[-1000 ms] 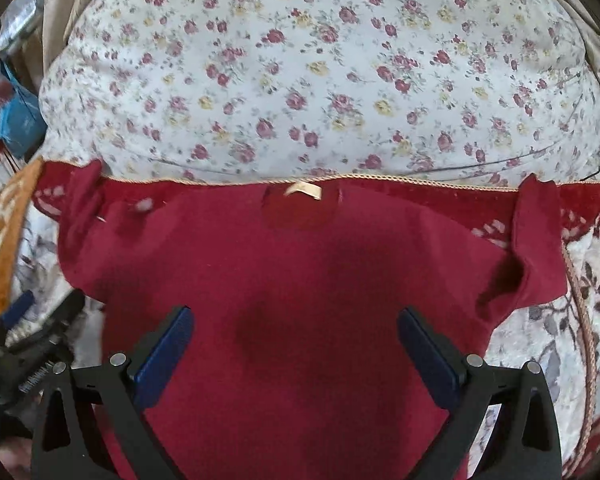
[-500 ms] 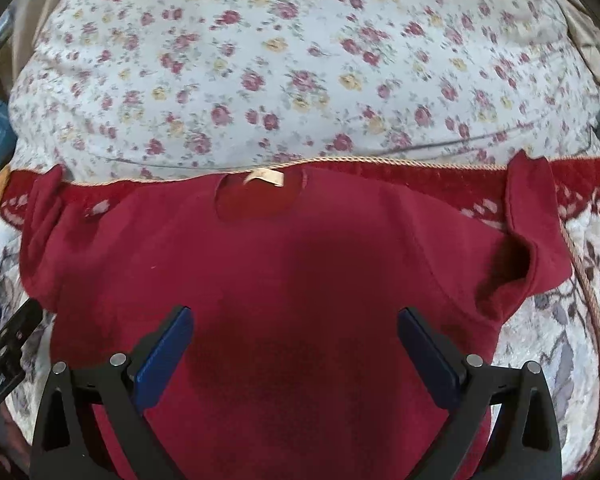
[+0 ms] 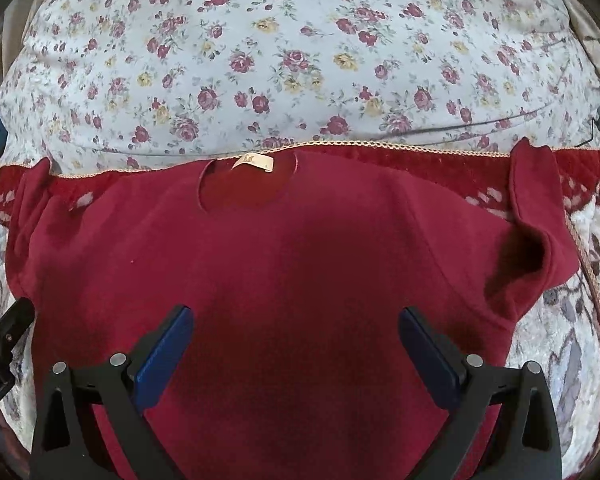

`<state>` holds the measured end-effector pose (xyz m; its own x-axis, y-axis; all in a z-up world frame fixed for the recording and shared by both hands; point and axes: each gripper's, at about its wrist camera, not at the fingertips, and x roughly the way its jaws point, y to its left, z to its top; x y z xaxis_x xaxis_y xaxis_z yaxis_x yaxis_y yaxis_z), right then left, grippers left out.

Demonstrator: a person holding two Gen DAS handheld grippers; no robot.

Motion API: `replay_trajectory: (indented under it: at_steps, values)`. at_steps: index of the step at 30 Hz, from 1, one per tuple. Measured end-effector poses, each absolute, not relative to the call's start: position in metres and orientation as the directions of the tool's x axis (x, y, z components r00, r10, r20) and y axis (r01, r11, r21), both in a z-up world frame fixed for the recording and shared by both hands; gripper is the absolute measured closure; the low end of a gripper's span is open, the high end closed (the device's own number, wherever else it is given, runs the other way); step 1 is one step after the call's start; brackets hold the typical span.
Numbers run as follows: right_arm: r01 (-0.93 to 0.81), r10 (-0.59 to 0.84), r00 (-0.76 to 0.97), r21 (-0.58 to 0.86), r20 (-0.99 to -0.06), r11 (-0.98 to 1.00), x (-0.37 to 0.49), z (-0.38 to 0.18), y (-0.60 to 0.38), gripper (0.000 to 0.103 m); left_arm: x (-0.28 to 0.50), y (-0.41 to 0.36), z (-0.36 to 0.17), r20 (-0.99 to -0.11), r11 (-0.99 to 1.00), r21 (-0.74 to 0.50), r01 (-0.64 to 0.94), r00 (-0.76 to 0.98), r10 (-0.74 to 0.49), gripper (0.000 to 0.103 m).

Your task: Fold small clothes

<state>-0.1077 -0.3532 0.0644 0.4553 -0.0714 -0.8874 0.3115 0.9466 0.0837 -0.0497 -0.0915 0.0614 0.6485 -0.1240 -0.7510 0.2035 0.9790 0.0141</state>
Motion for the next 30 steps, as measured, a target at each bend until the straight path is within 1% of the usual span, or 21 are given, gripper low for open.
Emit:
replay_trajectory:
  at_steps: [23, 30]
  values:
    - [0.269, -0.035, 0.448, 0.097, -0.893, 0.958, -0.096, 0.052, -0.332, 0.0, -0.04, -0.085, 0.058, -0.762, 0.984, 0.017, 0.175, 0.64, -0.101, 0.0]
    - [0.212, -0.043, 0.459, 0.062, -0.888, 0.975, -0.094, 0.052, -0.319, 0.0, -0.036, -0.081, 0.058, -0.764, 0.986, 0.011, 0.164, 0.637, -0.097, 0.0]
